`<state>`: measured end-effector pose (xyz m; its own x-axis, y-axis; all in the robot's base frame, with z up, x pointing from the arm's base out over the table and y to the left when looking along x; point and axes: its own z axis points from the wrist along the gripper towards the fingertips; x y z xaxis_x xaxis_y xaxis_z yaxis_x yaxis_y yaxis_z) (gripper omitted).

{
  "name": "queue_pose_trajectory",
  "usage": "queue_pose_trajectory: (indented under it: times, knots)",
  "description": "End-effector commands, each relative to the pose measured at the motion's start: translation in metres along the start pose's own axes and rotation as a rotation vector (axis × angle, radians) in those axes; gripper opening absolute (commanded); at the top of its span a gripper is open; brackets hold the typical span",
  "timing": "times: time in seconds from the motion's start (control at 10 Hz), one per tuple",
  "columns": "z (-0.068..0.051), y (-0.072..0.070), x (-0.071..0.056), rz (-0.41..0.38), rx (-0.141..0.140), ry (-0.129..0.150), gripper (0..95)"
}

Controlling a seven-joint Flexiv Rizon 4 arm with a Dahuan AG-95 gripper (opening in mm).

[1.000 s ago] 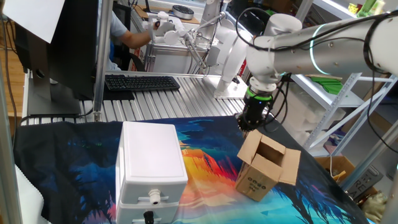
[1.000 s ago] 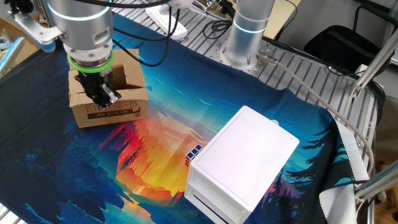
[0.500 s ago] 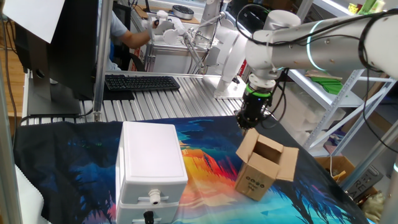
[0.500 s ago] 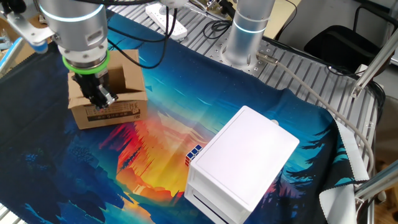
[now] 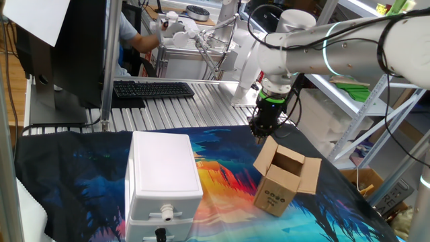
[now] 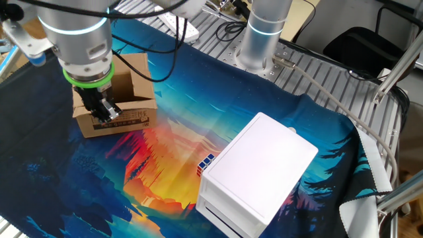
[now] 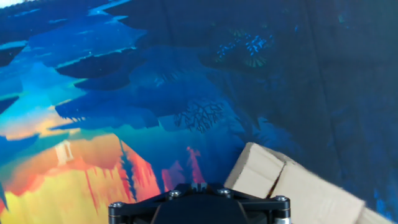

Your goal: Cover the box

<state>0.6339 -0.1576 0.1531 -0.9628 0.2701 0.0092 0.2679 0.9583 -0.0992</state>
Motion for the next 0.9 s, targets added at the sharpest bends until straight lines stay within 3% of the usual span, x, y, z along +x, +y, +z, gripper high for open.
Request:
queue_pose_trajectory:
  times: [0.1, 0.3, 0.4, 0.5, 0.9]
  knots:
    - [0.009, 0.012, -0.004, 0.057, -0.002, -0.01, 0.0]
    - [0.009, 0.012, -0.004, 0.078, 0.047, -0.014, 0.0]
    - [0.01, 0.011, -0.002, 0.07, 0.115, -0.029, 0.0]
    - [0.01, 0.01, 0.0, 0.072, 0.144, -0.033, 0.0]
    - [0.011, 0.003, 0.012, 0.095, 0.184, -0.037, 0.0]
